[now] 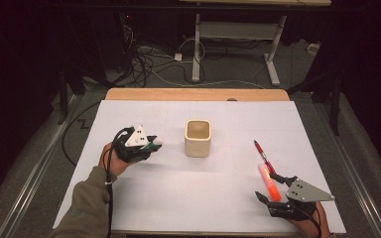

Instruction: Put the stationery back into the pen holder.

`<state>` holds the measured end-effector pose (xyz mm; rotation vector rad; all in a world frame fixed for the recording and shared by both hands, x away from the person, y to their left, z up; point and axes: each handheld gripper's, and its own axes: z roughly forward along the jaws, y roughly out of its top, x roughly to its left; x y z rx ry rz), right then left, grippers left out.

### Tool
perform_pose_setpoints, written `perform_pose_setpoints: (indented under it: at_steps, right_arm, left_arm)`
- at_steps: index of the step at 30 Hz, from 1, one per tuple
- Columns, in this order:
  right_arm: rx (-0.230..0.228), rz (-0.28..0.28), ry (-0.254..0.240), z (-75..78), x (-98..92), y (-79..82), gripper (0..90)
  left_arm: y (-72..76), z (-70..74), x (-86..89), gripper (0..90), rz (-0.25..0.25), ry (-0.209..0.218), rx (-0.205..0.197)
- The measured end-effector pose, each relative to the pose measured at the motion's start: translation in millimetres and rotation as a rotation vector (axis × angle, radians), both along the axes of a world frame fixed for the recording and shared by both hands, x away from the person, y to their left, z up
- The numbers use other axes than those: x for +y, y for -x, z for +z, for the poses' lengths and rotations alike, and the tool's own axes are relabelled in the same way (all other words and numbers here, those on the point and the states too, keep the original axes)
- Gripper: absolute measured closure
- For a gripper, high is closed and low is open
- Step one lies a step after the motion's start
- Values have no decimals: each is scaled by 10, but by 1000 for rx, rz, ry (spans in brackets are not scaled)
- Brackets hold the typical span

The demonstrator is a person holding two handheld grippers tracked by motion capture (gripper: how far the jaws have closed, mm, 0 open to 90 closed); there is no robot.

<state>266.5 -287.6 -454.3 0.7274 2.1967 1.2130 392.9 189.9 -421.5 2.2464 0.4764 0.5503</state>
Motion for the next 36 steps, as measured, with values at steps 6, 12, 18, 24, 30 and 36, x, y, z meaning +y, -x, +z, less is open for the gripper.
perform_pose_setpoints:
  at_steps: [6, 12, 18, 24, 30, 36]
  right_arm:
    - [-3, -6, 2, 0, 1, -1, 262]
    - [-7, -13, 2, 1, 0, -1, 262]
    - [-7, -18, 1, -6, 0, -5, 262]
    - [-8, -21, 1, -9, -3, -5, 262]
    - [-14, -30, -2, -5, -12, -4, 262]
    - [-14, -29, -17, 1, -15, -1, 264]
  left_arm:
    - [86, -28, 50, 631, 44, 155, -31]
    - [119, -46, 63, 631, 91, 283, -64]
    - [105, -46, 5, 632, 113, 385, -86]
    - [79, -13, -115, 632, 110, 454, -107]
    - [55, 60, -246, 631, 93, 518, -123]
    - [18, 191, -379, 631, 69, 557, -151]
